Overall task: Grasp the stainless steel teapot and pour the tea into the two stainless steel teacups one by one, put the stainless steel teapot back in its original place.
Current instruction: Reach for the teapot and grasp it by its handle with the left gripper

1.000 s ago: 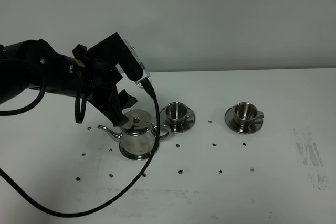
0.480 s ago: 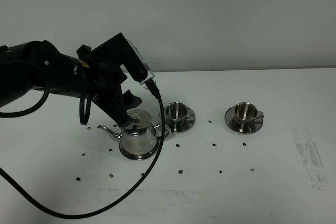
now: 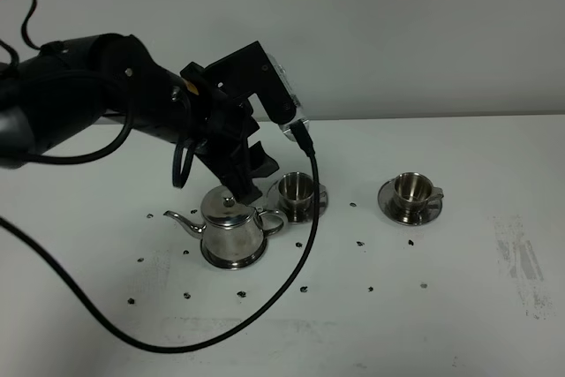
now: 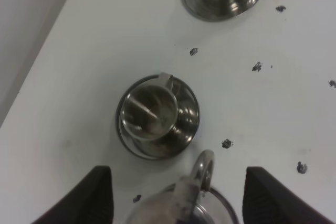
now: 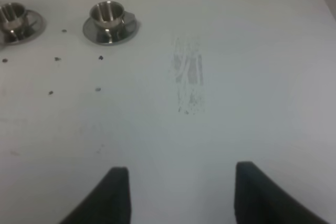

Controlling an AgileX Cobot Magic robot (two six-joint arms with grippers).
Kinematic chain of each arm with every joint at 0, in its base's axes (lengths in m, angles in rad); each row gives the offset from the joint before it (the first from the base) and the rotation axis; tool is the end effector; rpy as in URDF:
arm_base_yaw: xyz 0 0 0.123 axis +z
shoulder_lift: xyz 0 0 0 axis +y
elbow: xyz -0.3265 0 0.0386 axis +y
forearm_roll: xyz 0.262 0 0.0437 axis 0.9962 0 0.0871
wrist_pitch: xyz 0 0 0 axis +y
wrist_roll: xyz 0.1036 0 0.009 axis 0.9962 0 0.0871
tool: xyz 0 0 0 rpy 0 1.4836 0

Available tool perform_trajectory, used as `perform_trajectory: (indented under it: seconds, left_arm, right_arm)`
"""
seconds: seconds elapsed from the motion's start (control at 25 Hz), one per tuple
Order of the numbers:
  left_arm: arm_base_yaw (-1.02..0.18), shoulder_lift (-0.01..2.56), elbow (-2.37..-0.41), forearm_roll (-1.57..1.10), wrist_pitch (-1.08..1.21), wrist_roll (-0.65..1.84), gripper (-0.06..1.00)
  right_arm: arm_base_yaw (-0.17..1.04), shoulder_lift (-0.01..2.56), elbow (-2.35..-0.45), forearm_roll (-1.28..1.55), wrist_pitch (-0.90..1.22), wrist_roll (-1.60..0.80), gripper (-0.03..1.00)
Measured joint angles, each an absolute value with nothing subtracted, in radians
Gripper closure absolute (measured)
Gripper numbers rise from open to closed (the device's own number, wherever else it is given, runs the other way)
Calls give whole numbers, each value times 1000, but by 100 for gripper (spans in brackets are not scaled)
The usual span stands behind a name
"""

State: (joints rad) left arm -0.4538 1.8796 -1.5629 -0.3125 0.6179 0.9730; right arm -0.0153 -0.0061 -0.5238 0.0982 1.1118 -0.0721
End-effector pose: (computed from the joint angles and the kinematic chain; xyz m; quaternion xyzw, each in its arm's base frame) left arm 0.4125 -0.2218 0.3071 0.5390 0.7554 -0.0351 0.3710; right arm -0.0314 0.0096 0.2807 -0.0282 0.8572 0.0265 0.5135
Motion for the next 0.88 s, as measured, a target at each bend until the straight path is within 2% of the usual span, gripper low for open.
perform_trajectory:
  seconds: [0.16,0.32,0.52,0.88]
  left_arm:
    - [-454,2006,-1764,-259,739,974,41]
    - [-466,2101,-1881,-237,814,995,41]
    - [-483,2170,-1895,-219,851,1023,41]
    - [-511,2183,-1889,-160,867,1029,31]
  right_arm:
    - [-15,-6,-524,99,1112,-72,54]
    - [-15,-6,-524,99,1112,-72,54]
    - [-15,-6,-524,99,1112,-72,54]
    - [-15,-6,-524,99,1112,-72,54]
